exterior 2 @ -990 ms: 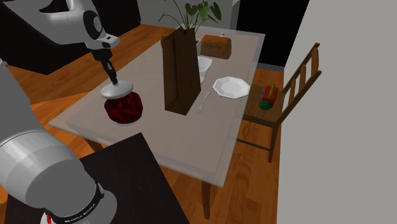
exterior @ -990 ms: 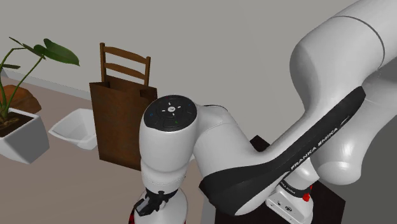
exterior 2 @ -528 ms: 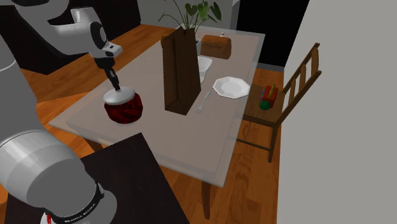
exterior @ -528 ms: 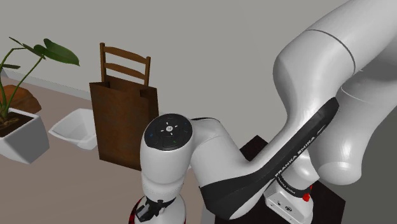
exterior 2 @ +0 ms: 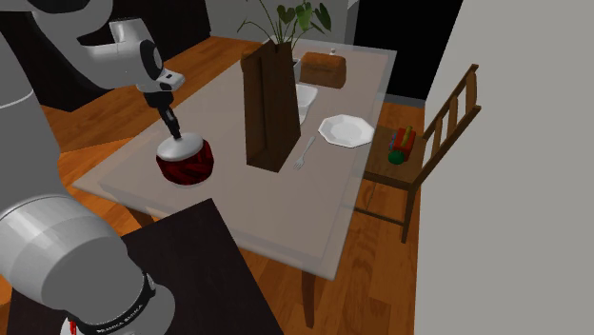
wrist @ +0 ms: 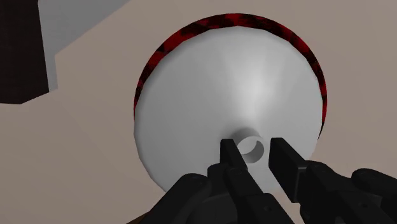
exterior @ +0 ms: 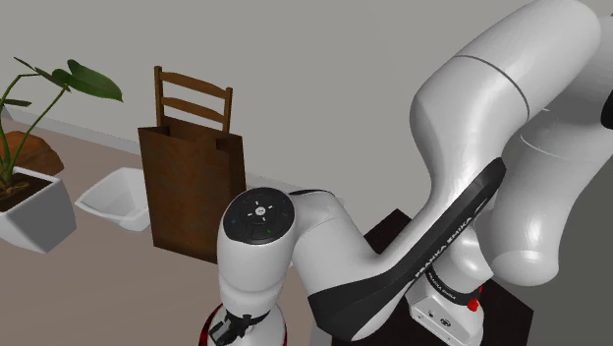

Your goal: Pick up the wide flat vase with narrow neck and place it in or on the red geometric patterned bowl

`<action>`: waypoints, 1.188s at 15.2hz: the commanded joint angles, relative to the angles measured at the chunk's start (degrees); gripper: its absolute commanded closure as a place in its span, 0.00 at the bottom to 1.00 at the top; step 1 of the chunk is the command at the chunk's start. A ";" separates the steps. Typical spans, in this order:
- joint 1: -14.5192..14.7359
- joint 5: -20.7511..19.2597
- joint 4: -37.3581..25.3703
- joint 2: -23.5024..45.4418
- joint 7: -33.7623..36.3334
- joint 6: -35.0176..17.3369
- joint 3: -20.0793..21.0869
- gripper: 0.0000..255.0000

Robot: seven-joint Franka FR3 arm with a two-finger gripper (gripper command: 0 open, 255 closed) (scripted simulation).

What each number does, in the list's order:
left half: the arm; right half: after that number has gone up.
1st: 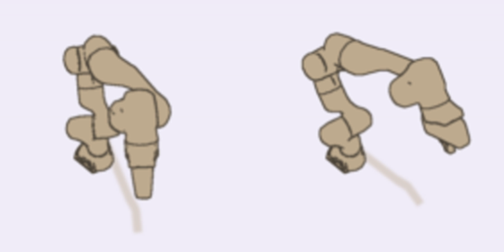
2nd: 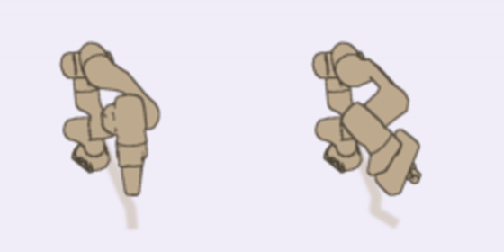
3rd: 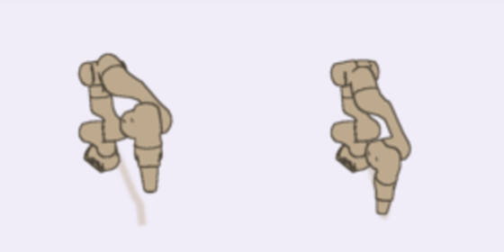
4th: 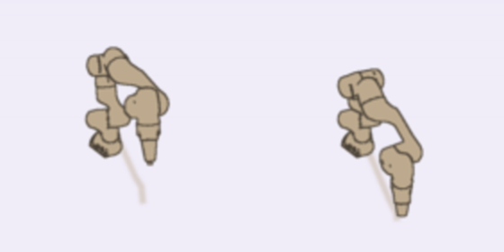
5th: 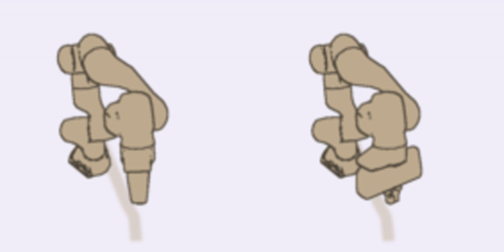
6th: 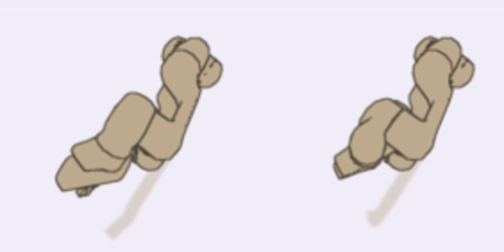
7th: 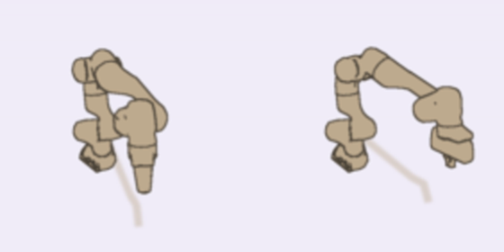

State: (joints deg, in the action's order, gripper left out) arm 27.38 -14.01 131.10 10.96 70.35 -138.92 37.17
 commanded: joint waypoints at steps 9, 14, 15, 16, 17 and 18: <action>-0.46 1.86 -0.30 -1.73 -1.28 1.58 0.70 0.00; -1.34 6.55 -1.69 -6.31 -4.56 6.29 1.96 0.00; -1.33 6.55 -1.68 -6.31 -4.56 6.29 1.96 0.00; -1.33 6.55 -1.69 -6.31 -4.56 6.29 1.96 0.00; -1.33 6.55 -1.69 -6.31 -4.56 6.29 1.96 0.00; -1.33 6.55 -1.69 -6.31 -4.56 6.29 1.96 0.00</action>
State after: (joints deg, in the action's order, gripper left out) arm 26.05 -7.48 129.42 4.67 65.81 -132.64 39.13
